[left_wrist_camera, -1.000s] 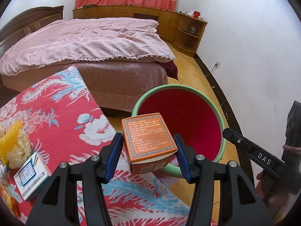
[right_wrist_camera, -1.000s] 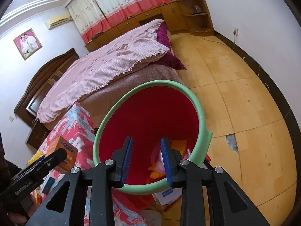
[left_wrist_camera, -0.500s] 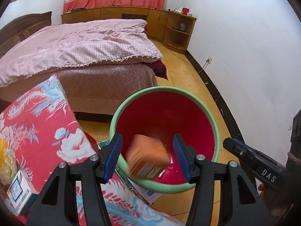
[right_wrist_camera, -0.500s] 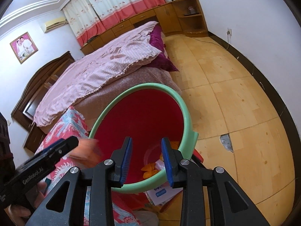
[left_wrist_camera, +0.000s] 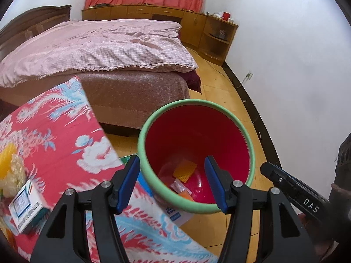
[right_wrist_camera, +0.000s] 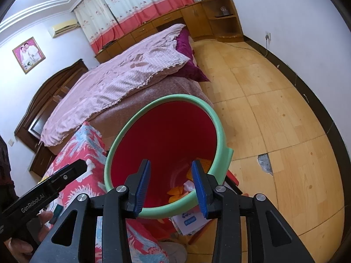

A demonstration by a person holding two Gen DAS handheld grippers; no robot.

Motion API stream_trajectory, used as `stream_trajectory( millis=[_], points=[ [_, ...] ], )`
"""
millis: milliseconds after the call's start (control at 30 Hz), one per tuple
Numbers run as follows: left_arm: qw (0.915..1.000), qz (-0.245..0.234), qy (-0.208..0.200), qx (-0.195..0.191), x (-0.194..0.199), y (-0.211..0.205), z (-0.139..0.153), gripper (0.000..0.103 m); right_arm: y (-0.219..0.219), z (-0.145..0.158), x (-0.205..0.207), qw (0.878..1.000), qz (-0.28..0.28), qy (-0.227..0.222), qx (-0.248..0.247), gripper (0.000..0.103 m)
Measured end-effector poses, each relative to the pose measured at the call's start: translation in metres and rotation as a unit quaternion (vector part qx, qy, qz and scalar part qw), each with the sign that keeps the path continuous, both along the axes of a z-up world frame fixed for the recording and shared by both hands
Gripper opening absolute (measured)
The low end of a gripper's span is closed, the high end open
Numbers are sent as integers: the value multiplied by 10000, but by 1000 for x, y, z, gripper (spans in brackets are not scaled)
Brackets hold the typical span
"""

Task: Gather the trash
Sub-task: 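Withdraw both open grippers from the bucket back toward the table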

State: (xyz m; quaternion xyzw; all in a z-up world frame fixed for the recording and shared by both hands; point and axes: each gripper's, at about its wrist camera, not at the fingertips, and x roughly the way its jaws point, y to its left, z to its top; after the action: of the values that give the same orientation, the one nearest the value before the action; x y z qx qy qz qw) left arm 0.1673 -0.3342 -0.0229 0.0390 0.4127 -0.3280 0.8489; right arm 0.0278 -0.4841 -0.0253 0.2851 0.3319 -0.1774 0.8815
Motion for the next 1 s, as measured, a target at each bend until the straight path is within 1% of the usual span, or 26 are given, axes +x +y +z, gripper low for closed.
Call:
stream_trajectory(
  millis=[333, 400, 667, 867, 1000],
  points=[
    [9991, 425, -11, -73, -13, 48, 12, 61, 25, 8, -3, 9996, 264, -26, 22, 48],
    [9986, 531, -15, -69, -15, 58, 15, 61, 31, 9, -3, 9995, 316, -22, 50, 55],
    [9949, 1008, -33, -71, -22, 108, 20, 61, 58, 9, 1, 9980, 623, 26, 107, 56],
    [9905, 1369, -47, -113, -26, 147, 23, 61, 78, 14, 3, 9962, 870, 13, 95, 56],
    [9864, 1635, -35, -142, -28, 171, 22, 61, 92, 15, 6, 9947, 1025, 18, 72, 60]
  ],
)
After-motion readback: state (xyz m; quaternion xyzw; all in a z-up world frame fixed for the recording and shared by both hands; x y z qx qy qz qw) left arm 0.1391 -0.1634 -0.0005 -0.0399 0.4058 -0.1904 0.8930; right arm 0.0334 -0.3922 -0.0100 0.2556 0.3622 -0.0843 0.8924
